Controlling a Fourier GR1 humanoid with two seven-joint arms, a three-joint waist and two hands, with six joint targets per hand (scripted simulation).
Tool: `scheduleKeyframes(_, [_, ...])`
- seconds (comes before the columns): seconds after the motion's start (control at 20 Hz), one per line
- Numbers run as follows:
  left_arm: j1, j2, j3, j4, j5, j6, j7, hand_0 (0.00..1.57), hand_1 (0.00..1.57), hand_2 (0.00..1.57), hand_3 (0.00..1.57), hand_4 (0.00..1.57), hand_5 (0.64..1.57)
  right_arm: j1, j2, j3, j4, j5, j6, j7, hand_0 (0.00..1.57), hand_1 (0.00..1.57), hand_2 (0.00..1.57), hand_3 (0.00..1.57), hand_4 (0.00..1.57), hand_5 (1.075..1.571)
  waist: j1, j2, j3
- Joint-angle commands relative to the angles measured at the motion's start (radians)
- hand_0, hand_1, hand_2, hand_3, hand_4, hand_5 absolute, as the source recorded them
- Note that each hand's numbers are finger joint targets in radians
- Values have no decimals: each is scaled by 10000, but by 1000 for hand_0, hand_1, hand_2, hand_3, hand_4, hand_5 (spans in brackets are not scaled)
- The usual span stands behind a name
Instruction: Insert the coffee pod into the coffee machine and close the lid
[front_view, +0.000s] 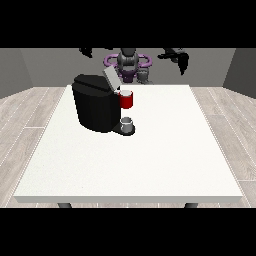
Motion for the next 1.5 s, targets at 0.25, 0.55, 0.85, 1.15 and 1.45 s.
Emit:
scheduleKeyframes(0.25, [647,-195,-665,-1691,623,243,429,0,0,0,0,0,1571,-1622,368,-253,1037,-26,-178,141,0,0,0,0,0,1571,162,1296,1])
scheduleKeyframes(0.55, [1073,203,-950,-2885,793,303,777,0,0,0,0,0,1571,-1633,204,-623,2273,-142,329,-899,0,0,0,0,0,1571,147,1816,2])
scheduleKeyframes(0.85, [268,397,-718,-3352,1100,1056,1740,0,0,0,0,0,1571,-2301,550,-275,2700,276,84,-931,0,0,0,0,0,1571,-229,2002,2])
scheduleKeyframes(1.15, [1226,721,-819,-3678,1565,569,1286,0,0,0,0,0,1571,-2932,-229,-678,3421,201,917,-1085,0,0,0,0,0,1571,-81,2154,2])
scheduleKeyframes(1.45, [1407,701,-1032,-3679,1173,1071,746,0,0,0,0,0,1571,-3111,4,-687,3859,356,821,-1720,0,0,0,0,40,1571,-226,2467,2])
